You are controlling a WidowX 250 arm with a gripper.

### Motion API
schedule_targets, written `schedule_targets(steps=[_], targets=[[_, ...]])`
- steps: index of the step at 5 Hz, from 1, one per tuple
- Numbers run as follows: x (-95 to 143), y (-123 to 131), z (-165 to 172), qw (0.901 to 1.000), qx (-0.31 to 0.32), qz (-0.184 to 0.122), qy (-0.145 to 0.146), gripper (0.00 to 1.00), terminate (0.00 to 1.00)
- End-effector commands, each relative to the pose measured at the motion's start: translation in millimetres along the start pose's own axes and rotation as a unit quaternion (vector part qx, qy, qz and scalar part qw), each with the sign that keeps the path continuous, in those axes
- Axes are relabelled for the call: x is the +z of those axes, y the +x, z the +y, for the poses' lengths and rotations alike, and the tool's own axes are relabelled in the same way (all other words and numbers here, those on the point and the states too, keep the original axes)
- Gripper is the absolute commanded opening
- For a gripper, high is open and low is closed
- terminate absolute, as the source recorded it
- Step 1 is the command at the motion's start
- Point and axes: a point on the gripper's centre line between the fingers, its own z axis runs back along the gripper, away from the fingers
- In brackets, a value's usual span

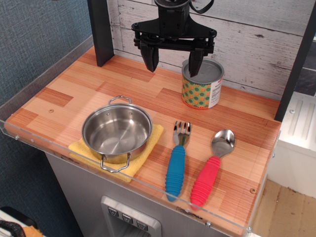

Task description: Move the blue fork to the other side of the silver pan.

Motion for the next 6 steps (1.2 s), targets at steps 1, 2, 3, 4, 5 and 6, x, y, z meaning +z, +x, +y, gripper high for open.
schedule_targets(steps=[1, 2, 3, 4, 5, 6], targets=[[0, 0, 0, 1.0000, 0.000, 0.000, 0.000, 1.00, 0.00], [0, -18, -6, 0.9993, 0.030, 0.014, -0.015, 1.00, 0.00], [0, -39, -10, 0.9976, 0.058, 0.029, -0.022, 1.00, 0.00], [-1, -60, -21, 0.9978, 0.058, 0.032, -0.009, 1.00, 0.00], [-4, -74, -32, 0.9965, 0.074, 0.036, -0.016, 1.00, 0.00], [-12, -83, -38, 0.9949, 0.091, 0.037, -0.023, 1.00, 0.00]])
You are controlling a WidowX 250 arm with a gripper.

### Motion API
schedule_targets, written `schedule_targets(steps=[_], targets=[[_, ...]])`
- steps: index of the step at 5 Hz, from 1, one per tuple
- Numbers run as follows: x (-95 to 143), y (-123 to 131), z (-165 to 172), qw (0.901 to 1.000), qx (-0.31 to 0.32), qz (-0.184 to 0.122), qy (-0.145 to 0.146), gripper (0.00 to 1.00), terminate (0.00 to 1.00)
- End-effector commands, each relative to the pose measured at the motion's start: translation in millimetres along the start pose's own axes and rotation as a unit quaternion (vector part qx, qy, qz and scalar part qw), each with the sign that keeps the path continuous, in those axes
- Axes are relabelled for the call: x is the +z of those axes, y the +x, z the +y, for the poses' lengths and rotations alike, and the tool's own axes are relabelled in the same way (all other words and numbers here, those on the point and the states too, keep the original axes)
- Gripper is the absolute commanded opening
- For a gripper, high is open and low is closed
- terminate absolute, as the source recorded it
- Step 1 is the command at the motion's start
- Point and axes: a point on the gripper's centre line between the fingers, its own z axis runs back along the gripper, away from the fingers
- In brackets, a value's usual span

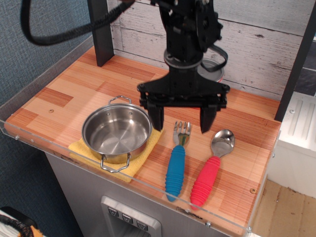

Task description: Move the blue fork to the other side of the silver pan.

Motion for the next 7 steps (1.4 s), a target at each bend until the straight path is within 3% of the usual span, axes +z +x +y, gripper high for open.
schedule_targets(steps=[1, 4, 7], targets=[[-6, -10, -7, 0.9996, 0.022, -0.013, -0.015, 1.00, 0.00], [-35, -20, -5, 0.9996, 0.027, 0.005, -0.004, 1.00, 0.00], [-50, -15, 11, 0.9988, 0.044, 0.012, 0.021, 1.00, 0.00]])
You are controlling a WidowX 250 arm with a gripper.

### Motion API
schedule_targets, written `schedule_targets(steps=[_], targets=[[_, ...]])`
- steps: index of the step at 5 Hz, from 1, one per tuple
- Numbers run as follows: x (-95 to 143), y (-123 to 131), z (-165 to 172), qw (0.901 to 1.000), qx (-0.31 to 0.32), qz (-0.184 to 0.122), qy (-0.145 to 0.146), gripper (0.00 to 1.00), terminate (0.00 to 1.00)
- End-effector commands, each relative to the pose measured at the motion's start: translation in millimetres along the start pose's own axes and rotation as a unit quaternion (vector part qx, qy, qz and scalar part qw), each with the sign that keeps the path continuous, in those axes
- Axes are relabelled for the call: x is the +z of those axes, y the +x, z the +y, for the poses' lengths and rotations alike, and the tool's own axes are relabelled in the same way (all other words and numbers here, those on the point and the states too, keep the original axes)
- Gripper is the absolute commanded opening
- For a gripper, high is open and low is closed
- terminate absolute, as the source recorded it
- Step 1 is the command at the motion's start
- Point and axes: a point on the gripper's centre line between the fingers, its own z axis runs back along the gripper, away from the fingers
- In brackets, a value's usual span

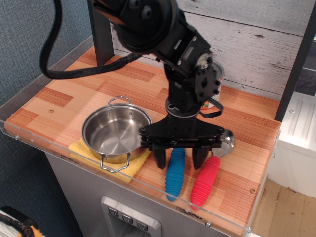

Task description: Move the blue fork to the other side of the silver pan.

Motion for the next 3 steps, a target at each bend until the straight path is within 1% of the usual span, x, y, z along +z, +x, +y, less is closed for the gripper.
schedule_targets(steps=[1, 2, 3], targets=[[-3.7, 6.4, 0.4, 1.0000, 0.008, -0.002, 0.000, 1.00, 0.00], [-6.8, 5.6, -1.6, 1.0000, 0.007, -0.001, 0.006, 1.00, 0.00], [-7.3, 6.1, 1.2, 0.9998, 0.014, -0.006, 0.013, 0.00, 0.00]])
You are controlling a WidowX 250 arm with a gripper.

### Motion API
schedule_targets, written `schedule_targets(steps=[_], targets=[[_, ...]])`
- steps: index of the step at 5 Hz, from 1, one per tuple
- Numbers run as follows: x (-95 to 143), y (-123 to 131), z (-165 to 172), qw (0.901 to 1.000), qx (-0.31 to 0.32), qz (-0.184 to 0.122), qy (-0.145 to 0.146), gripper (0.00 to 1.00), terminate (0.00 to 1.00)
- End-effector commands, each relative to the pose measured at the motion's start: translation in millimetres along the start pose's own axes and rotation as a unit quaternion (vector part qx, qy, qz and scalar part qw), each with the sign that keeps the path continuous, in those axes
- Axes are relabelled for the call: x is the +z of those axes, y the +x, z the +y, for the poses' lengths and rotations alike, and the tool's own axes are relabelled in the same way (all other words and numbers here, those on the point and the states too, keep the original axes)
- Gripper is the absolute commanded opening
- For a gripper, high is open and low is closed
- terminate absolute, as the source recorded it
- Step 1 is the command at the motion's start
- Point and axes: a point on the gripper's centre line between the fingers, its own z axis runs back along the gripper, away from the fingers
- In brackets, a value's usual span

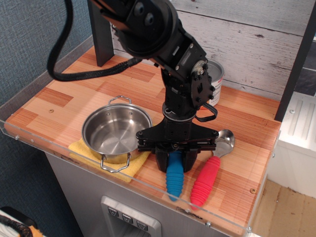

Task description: Move the blue fork to the other side of the silver pan.

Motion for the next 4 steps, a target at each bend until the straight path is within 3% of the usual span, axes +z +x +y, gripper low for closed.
schedule_targets(steps=[1, 4], targets=[[14, 5, -2, 0.9997, 0.004, -0.023, -0.009, 0.00, 0.00], [68, 27, -13, 0.9960, -0.027, -0.072, -0.047, 0.00, 0.00]])
